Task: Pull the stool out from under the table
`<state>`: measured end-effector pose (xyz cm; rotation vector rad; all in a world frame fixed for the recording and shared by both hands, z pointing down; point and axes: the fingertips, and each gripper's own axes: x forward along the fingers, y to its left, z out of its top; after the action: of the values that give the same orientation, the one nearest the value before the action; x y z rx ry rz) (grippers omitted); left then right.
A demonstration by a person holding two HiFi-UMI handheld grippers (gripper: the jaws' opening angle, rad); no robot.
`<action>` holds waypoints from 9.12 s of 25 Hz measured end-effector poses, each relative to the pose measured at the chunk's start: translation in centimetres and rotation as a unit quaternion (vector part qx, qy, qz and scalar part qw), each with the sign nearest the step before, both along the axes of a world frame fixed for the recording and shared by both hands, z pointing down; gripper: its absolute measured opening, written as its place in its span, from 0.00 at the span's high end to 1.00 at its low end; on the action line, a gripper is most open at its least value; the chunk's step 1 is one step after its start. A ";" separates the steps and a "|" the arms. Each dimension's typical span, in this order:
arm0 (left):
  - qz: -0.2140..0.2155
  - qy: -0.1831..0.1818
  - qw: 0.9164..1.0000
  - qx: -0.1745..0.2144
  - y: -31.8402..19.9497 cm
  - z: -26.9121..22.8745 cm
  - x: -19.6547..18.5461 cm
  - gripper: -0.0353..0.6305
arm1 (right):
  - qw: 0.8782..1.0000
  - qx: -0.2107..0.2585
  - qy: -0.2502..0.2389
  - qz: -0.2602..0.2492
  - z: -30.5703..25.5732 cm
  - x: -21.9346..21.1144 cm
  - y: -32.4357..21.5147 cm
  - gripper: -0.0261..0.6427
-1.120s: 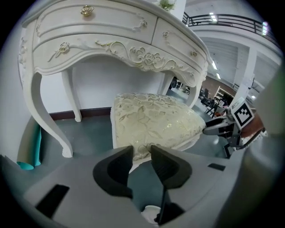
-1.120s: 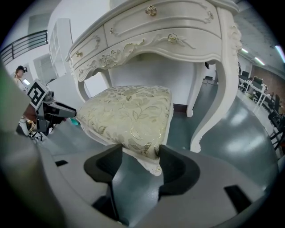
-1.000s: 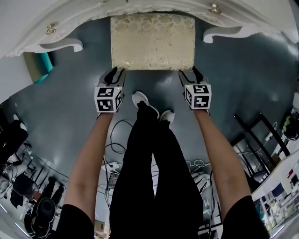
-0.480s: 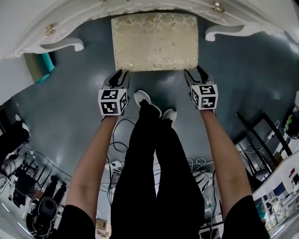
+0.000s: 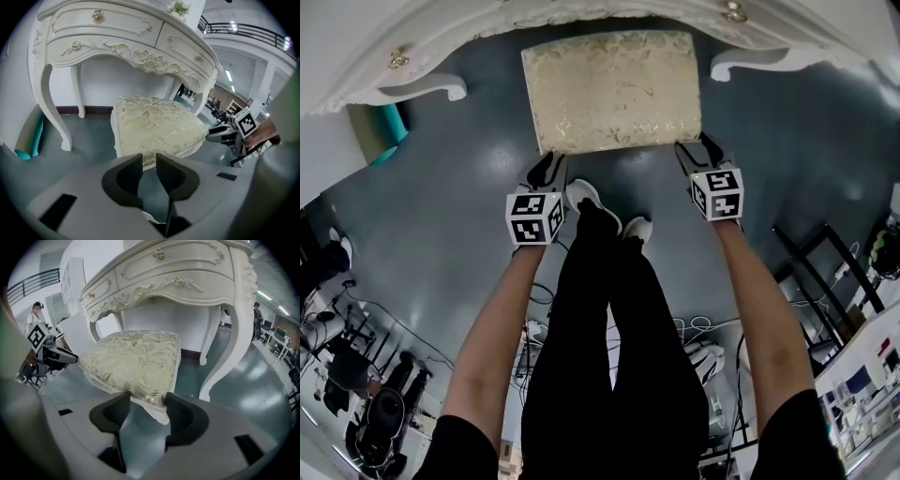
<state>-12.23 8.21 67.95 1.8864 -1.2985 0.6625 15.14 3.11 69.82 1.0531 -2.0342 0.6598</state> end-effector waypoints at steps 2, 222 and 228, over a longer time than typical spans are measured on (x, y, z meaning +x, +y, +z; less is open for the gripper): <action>0.001 -0.005 1.000 -0.001 -0.3 -0.3 -0.5 0.84 | 1.000 -0.005 -0.001 0.004 -0.4 -0.2 0.1 0.58; -0.082 0.114 0.990 -0.032 11.5 -6.2 0.3 0.32 | 0.995 0.044 -0.047 -0.079 -9.7 1.3 12.9 0.53; -0.053 0.135 0.988 0.047 8.0 -15.2 4.1 0.32 | 0.988 0.096 -0.116 -0.045 -19.4 -0.9 10.5 0.53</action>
<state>-8.09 16.23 52.77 1.8901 -1.2604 0.2832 14.27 13.65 50.41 1.0236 -2.3720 0.5700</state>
